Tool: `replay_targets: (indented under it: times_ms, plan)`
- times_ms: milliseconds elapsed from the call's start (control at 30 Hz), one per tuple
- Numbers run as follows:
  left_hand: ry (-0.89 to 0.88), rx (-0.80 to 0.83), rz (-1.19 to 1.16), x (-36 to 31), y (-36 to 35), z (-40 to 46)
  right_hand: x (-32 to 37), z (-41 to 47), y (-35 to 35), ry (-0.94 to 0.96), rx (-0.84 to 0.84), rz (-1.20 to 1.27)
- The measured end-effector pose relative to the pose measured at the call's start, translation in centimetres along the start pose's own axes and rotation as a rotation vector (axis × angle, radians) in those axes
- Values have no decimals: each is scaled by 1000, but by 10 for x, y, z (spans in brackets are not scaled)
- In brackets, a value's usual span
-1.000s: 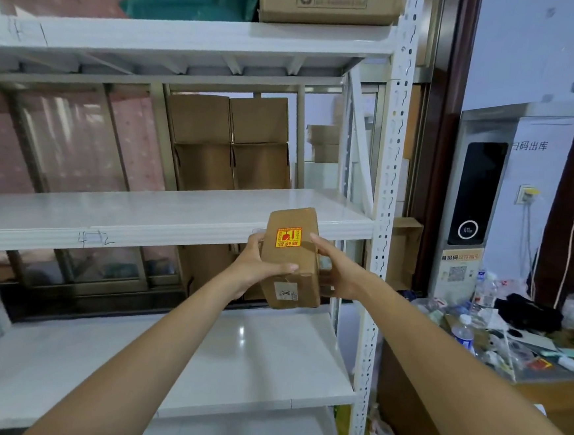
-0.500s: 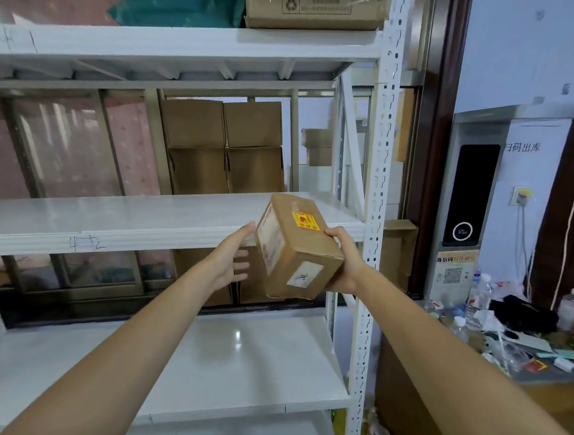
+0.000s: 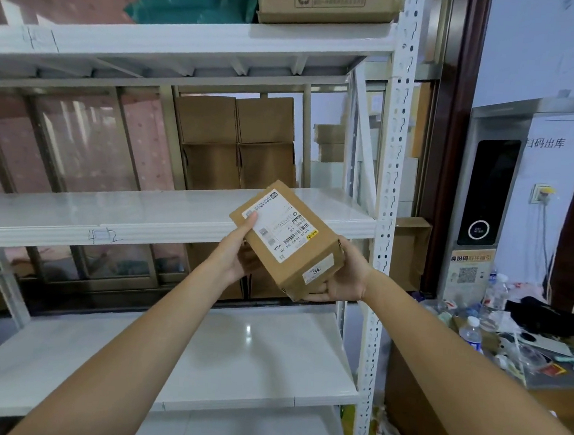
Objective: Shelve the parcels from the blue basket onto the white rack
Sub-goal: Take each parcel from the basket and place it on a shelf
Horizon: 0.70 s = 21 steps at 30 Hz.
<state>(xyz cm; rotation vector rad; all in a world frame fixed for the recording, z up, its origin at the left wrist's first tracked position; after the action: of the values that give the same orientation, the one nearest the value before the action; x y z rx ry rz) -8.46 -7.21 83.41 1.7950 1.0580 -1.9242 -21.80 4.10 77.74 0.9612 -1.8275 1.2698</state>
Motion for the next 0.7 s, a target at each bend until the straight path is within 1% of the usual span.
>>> replay_targets:
  times_ms: [33, 100, 133, 233, 267, 333, 400, 467, 533, 600, 700]
  plan:
    - [-51, -58, 10, -5, 7, 2, 0, -1, 10, -8, -90, -37]
    - [-122, -175, 48, -13, 19, 3, 0, -6, 31, -6, -254, -28]
    - [-136, -223, 62, -15, 23, 4, -2, -6, 36, -7, -266, -11]
    - [-135, -331, 108, -15, 24, 3, -6, -5, 26, -34, -190, -81]
    - [-152, -369, 171, -16, 23, 3, -6, -4, 23, -39, -188, -124]
    - [-253, -419, 334, -25, 14, -3, -4, -4, 20, -37, -255, -187]
    - [-412, -413, 481, -38, 1, -10, -2, -5, 28, -30, -362, -175]
    - [-561, -379, 644, -48, -11, -17, -3, -7, 32, -56, -373, -125]
    - [-674, -325, 783, -50, -20, -22, -2, -9, 27, -71, -314, -84]
    - [-750, -258, 886, -48, -28, -27, 1, -9, 17, -68, -229, -47]
    - [-824, -206, 961, -47, -36, -33, 4, -6, 6, -55, -161, -32]
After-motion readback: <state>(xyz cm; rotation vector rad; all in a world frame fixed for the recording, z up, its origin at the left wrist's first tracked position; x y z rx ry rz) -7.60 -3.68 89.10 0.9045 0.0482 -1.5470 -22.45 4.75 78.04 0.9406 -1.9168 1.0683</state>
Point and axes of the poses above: each hand's wrist, its own z-axis towards the middle knuckle, its own y-axis out of the back of the hand, x = y × z, the point moved 9 cm from there along z, towards the middle knuckle, and after that the axes turned 1 degree about y, right-handed, at the moved point
